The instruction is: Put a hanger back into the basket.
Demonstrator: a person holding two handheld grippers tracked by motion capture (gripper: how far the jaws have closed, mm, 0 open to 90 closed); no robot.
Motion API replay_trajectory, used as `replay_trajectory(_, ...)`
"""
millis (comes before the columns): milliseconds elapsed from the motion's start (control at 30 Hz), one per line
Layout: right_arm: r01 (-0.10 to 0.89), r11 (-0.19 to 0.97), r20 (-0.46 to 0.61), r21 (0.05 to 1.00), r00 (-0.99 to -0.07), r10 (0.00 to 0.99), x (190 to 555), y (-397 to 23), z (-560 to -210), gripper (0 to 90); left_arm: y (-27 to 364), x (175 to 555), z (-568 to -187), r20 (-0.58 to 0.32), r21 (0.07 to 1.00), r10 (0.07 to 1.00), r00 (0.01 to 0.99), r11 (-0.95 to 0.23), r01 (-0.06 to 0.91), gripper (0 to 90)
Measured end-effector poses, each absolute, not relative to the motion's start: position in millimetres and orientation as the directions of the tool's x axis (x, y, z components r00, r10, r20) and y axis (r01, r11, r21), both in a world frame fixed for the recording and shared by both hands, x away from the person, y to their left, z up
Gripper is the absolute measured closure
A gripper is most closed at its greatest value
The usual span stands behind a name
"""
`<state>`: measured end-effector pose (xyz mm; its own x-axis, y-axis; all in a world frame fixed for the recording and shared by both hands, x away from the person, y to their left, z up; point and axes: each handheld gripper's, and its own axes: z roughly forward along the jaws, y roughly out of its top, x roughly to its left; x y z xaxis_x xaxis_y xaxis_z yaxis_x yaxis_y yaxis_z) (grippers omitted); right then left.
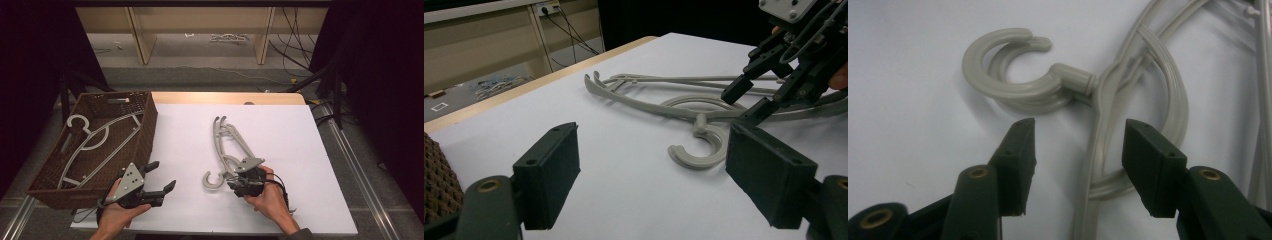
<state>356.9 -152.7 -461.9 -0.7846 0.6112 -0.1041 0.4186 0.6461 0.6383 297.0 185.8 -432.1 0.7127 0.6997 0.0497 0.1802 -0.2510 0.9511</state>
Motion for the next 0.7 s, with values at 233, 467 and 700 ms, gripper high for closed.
replay_trajectory(233, 0.454, 0.679, -0.120, 0.577, -0.775, 0.621, 368.4, -146.0, -471.8, 55.5, 185.4, 296.6, -432.1, 0.053, 0.951, 0.695, 0.717, -0.254, 0.176, 21.9)
replay_trajectory(467, 0.450, 0.710, -0.156, 0.542, -0.776, 0.611, 374.4, -145.7, -473.6, 70.7, 185.5, 297.2, -432.1, 0.055, 0.950, 0.694, 0.718, -0.257, 0.176, 22.4)
replay_trajectory(700, 0.465, 0.707, -0.143, 0.533, -0.774, 0.617, 372.7, -144.1, -466.9, 78.0, 185.9, 297.0, -431.7, 0.058, 0.950, 0.693, 0.719, -0.260, 0.174, 22.7)
